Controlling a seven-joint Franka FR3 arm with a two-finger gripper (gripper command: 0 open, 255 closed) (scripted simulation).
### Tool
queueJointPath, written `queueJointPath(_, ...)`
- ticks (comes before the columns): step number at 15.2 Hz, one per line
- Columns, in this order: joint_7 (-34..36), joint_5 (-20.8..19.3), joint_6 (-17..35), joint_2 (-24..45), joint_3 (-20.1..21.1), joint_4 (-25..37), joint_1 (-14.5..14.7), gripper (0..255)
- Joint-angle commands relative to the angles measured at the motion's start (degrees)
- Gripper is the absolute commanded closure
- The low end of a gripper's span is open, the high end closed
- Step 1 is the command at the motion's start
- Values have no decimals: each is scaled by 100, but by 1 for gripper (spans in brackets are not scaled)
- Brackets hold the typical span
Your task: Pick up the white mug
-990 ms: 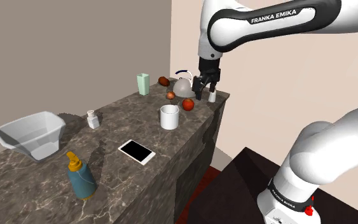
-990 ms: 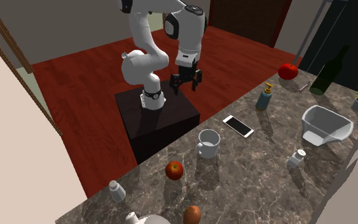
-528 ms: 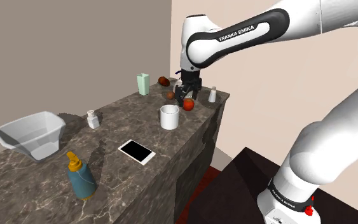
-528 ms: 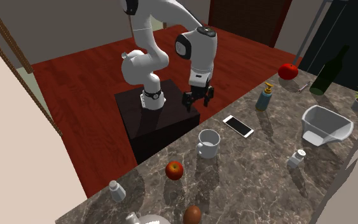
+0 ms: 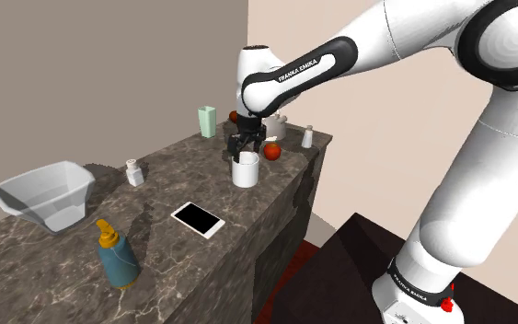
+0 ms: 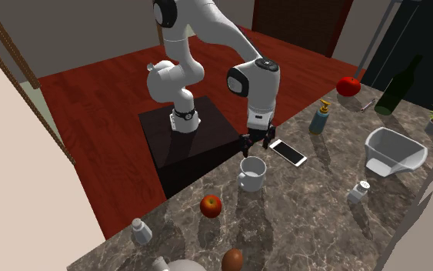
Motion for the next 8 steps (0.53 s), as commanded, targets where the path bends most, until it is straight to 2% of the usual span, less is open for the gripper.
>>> queueJointPath(1, 92, -66, 204, 444, 31, 301, 30, 0)
queueJointPath(3, 147, -115, 321, 752, 41, 531, 58, 0)
queueJointPath(8, 203, -183, 672, 944, 26, 367, 68, 0)
